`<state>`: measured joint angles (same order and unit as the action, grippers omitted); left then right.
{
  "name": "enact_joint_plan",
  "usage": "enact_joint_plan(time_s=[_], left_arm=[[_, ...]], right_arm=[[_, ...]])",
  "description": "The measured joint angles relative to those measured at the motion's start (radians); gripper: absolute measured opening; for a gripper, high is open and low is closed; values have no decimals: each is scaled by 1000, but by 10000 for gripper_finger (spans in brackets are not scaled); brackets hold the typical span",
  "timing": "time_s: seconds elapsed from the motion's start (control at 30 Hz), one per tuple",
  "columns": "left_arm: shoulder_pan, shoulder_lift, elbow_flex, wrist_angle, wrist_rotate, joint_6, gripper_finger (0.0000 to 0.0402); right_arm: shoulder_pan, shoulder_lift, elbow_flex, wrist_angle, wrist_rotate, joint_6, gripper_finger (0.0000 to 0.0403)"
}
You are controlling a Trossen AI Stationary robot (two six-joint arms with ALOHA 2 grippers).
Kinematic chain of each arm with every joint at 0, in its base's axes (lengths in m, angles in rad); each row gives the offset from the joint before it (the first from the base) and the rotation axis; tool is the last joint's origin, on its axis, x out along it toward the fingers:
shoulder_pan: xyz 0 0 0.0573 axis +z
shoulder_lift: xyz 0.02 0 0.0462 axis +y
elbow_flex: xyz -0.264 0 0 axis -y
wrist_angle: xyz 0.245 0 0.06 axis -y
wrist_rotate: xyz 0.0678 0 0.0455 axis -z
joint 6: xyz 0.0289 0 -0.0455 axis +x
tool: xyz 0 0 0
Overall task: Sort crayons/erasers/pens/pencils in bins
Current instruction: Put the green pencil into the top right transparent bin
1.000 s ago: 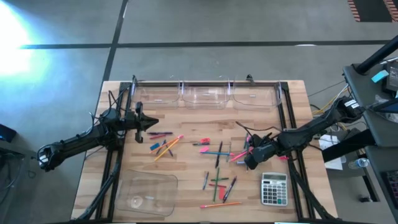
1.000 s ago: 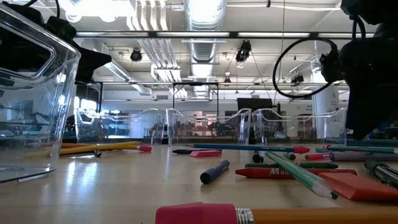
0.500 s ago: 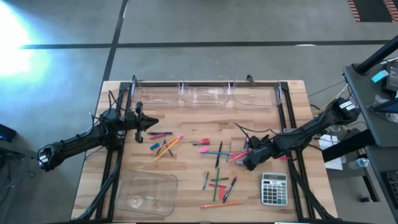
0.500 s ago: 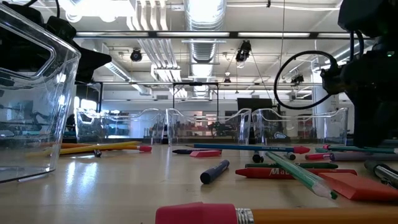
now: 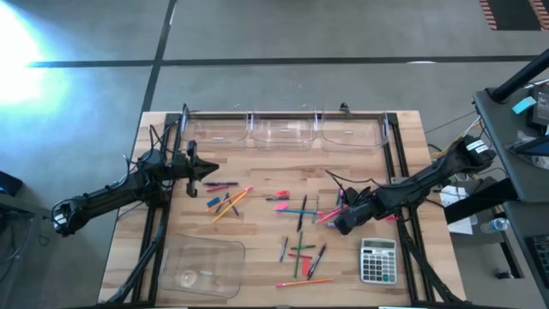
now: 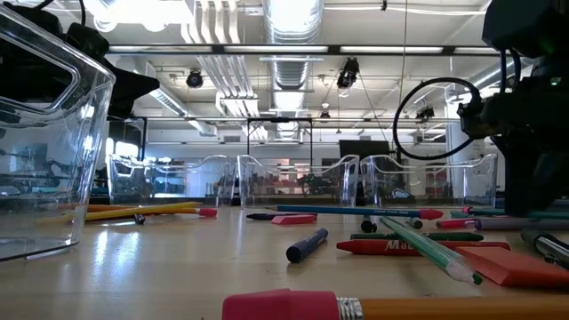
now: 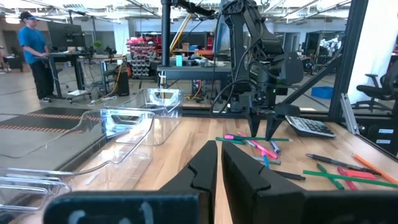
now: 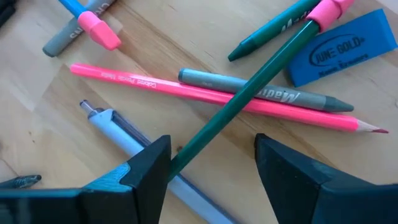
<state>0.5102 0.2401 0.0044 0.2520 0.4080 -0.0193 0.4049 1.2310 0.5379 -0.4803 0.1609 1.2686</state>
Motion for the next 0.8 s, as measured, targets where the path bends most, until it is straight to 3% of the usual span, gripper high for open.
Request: enact_joint_plan(time_s=[0.8], left_arm=[[0, 0, 0, 0, 0, 0, 10]], right_arm=[[0, 7, 0, -4, -9, 3, 219]])
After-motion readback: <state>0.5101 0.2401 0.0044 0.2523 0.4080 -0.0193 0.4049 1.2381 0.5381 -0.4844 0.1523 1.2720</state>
